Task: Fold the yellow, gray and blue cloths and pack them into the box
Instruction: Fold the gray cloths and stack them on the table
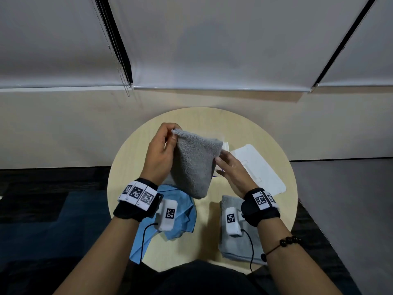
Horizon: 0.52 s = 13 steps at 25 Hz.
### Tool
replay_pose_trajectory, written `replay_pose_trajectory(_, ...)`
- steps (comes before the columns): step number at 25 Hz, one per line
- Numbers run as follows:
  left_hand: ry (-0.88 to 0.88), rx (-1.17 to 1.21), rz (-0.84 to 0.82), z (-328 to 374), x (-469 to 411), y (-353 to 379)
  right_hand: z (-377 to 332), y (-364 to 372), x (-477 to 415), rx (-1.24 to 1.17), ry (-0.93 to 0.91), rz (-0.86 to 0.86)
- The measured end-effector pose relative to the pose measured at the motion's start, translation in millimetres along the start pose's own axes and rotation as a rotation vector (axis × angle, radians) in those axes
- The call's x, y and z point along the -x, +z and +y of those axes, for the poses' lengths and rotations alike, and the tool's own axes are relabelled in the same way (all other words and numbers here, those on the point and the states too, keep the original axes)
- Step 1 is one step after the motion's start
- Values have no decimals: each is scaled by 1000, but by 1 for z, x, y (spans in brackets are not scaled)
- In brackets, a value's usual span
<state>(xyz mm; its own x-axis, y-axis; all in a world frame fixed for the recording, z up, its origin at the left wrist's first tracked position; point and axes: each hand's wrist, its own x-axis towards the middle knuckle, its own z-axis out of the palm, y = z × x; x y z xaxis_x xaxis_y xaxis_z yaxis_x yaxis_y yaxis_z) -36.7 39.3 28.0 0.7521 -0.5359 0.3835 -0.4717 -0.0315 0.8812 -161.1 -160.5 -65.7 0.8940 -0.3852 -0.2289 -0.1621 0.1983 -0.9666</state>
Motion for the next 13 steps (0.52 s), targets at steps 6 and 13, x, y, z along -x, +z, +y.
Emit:
replay_pose_trajectory(6, -208, 78, 194, -27, 2, -17, -27, 17, -2, -264, -147, -126)
replay_pose_trajectory(13, -166, -187, -178, -15, 7, -3, -46, 35, 7, 106, -172, -153)
